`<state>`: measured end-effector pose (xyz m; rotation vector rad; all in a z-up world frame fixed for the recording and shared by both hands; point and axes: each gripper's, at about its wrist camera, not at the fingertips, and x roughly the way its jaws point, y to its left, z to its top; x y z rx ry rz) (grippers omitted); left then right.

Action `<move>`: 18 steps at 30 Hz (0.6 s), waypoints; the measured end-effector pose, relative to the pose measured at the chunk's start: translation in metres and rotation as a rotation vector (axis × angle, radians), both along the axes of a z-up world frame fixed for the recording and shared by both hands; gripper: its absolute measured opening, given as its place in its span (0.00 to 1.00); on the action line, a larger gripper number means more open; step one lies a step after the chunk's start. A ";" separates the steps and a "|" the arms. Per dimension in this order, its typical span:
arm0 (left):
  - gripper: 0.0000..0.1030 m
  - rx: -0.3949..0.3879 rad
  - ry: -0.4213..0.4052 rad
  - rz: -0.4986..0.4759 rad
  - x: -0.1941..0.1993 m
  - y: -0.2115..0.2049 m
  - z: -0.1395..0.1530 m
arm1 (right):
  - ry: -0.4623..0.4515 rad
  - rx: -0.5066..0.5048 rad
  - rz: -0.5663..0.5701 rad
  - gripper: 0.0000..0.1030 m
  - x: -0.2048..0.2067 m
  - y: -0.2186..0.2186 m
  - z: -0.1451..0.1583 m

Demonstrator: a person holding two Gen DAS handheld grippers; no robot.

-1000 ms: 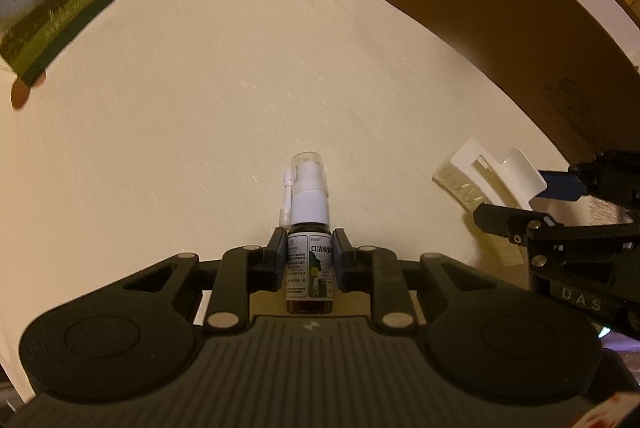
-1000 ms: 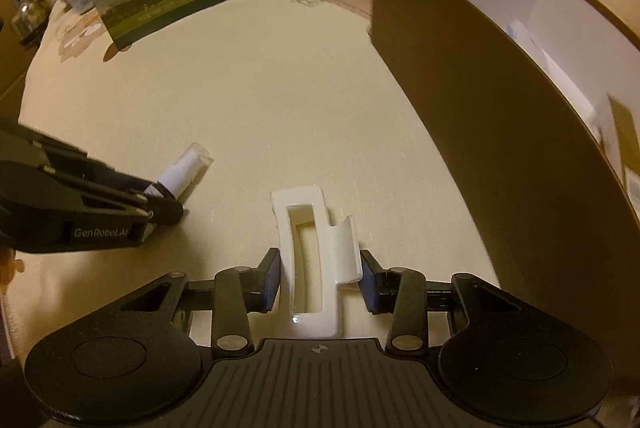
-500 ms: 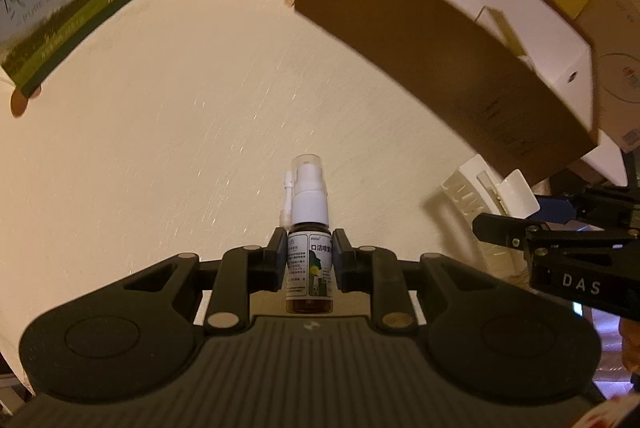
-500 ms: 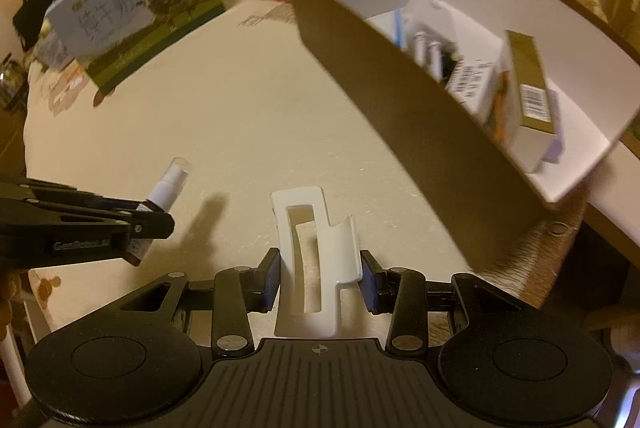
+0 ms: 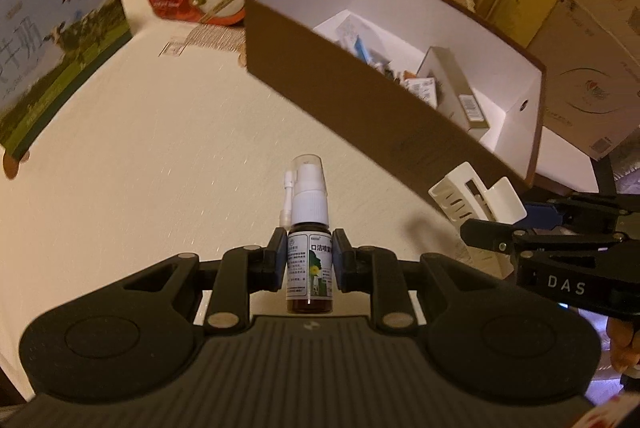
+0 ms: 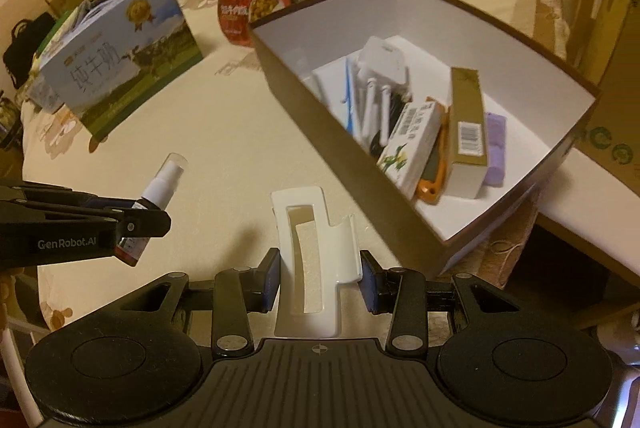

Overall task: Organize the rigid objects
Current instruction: 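Carry the spray bottle and hair clip with both tools into the shoebox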

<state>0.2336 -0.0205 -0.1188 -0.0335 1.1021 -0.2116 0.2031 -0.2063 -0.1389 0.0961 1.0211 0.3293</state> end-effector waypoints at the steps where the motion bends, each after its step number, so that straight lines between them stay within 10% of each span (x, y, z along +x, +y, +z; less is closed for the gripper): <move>1: 0.18 -0.002 -0.004 -0.004 0.002 -0.002 0.002 | -0.005 -0.001 -0.007 0.36 0.000 -0.002 0.002; 18: 0.19 -0.002 -0.085 -0.093 0.050 -0.047 0.037 | -0.031 0.078 -0.081 0.36 0.033 -0.033 0.039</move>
